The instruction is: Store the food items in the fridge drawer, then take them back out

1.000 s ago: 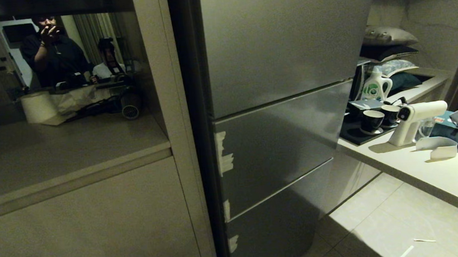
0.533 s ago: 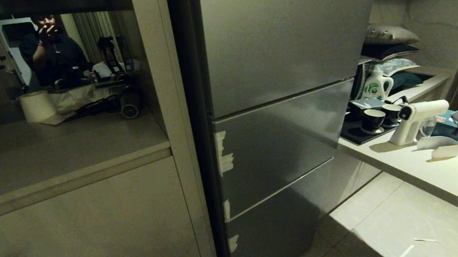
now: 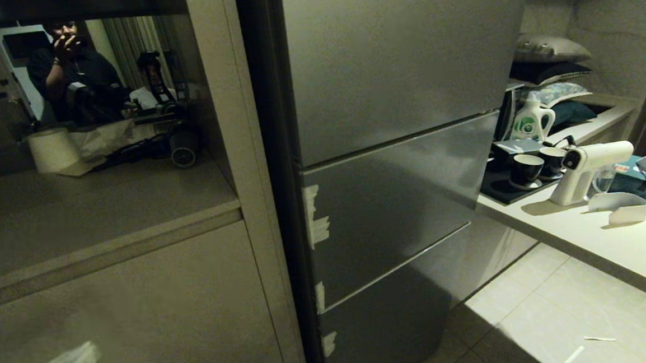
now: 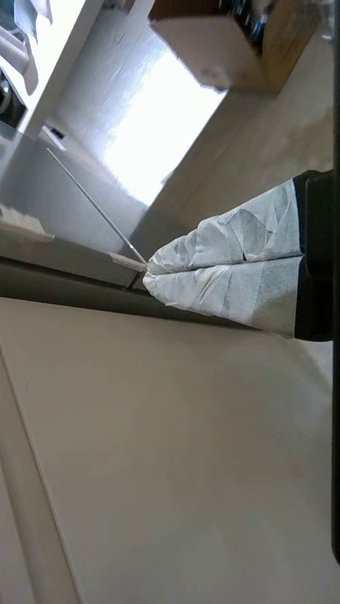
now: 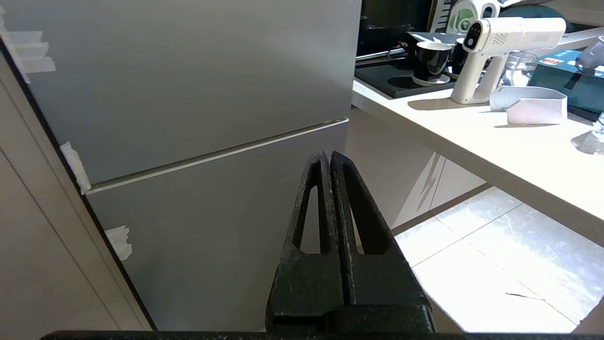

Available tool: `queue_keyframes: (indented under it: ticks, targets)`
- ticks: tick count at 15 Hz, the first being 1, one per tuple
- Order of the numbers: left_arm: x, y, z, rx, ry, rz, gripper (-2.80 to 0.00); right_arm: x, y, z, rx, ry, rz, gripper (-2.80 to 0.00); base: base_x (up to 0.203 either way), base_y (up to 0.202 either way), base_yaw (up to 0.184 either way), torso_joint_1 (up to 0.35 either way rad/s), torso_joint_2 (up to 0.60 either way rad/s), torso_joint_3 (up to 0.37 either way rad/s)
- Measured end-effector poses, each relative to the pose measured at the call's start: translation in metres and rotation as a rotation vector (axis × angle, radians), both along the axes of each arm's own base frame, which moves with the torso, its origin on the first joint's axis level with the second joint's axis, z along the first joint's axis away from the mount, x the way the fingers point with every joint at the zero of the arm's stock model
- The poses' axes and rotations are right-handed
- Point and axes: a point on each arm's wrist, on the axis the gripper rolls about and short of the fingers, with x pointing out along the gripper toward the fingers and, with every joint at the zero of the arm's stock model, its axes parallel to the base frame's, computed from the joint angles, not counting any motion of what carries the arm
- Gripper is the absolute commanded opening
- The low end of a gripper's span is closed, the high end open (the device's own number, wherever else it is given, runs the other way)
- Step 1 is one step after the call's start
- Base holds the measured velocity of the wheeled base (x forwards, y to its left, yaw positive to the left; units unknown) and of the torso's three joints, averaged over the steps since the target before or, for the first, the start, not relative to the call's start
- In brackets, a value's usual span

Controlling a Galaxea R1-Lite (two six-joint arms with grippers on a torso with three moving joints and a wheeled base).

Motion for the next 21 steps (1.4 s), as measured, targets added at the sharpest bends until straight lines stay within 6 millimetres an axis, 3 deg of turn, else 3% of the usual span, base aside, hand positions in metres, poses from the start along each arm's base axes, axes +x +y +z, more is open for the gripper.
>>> queue_keyframes:
  ticks: [6,11,15,21]
  targets:
    - [0.118,-0.019,-0.008,-0.009,-0.016,-0.062,-2.8,0.0,0.0,0.0,0.0,0.0,0.001,-2.8,0.0,0.0,0.0,0.0,0.0,0.0]
    - [0.189,-0.04,-0.014,0.0,-0.124,-0.016,-2.8,0.0,0.0,0.0,0.002,0.0,0.001,-2.8,0.0,0.0,0.0,0.0,0.0,0.0]
    - [0.224,-0.066,-0.027,-0.011,-0.191,-0.049,-2.8,0.0,0.0,0.0,0.002,0.0,0.0,-2.8,0.0,0.0,0.0,0.0,0.0,0.0]
    - [0.241,-0.109,-0.031,-0.019,-0.209,-0.103,-2.8,0.0,0.0,0.0,0.002,0.0,0.001,-2.8,0.0,0.0,0.0,0.0,0.0,0.0]
